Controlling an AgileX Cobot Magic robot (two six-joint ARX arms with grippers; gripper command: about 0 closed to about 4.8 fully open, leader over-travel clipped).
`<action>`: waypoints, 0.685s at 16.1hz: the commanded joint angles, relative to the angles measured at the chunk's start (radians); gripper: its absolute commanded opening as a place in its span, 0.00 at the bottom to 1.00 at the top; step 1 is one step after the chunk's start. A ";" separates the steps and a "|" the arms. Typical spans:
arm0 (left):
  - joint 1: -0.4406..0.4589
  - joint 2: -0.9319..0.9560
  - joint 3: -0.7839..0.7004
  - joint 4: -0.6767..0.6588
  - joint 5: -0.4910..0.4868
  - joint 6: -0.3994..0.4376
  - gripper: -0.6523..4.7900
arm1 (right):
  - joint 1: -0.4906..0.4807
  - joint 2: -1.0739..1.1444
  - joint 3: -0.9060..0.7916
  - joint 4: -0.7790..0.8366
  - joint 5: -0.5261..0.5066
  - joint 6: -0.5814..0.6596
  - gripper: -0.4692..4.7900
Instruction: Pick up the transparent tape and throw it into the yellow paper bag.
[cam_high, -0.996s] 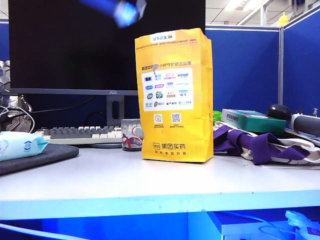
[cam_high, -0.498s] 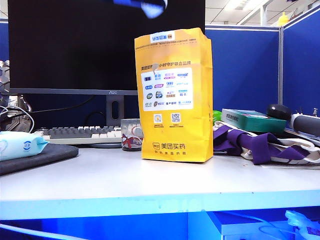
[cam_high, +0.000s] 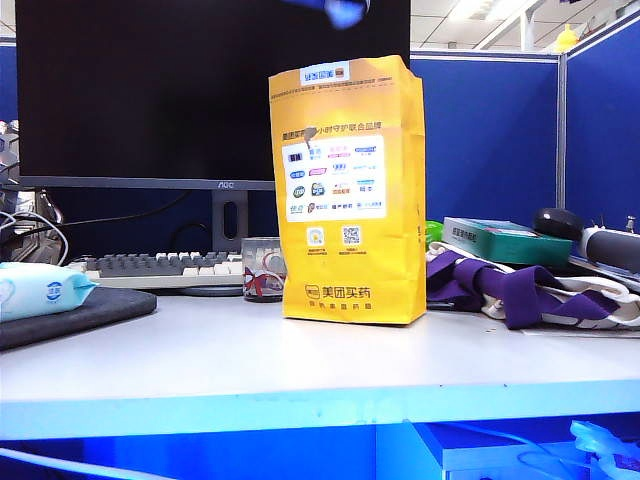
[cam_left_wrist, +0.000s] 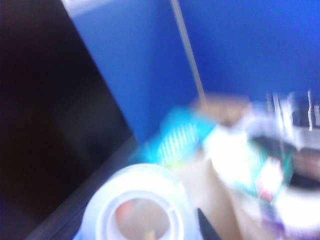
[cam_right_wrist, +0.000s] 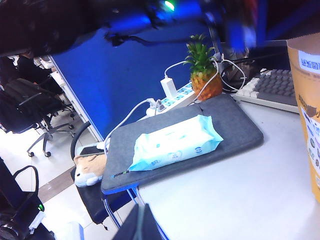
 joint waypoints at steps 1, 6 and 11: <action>-0.003 0.007 0.014 -0.067 0.008 0.005 0.51 | -0.001 -0.004 0.003 0.016 0.032 -0.013 0.09; 0.005 0.007 0.014 -0.087 0.021 0.003 0.52 | 0.000 -0.005 0.004 0.094 0.274 -0.111 0.09; 0.005 0.008 0.014 -0.087 0.019 0.004 0.52 | 0.001 -0.006 0.004 0.094 0.432 -0.244 0.09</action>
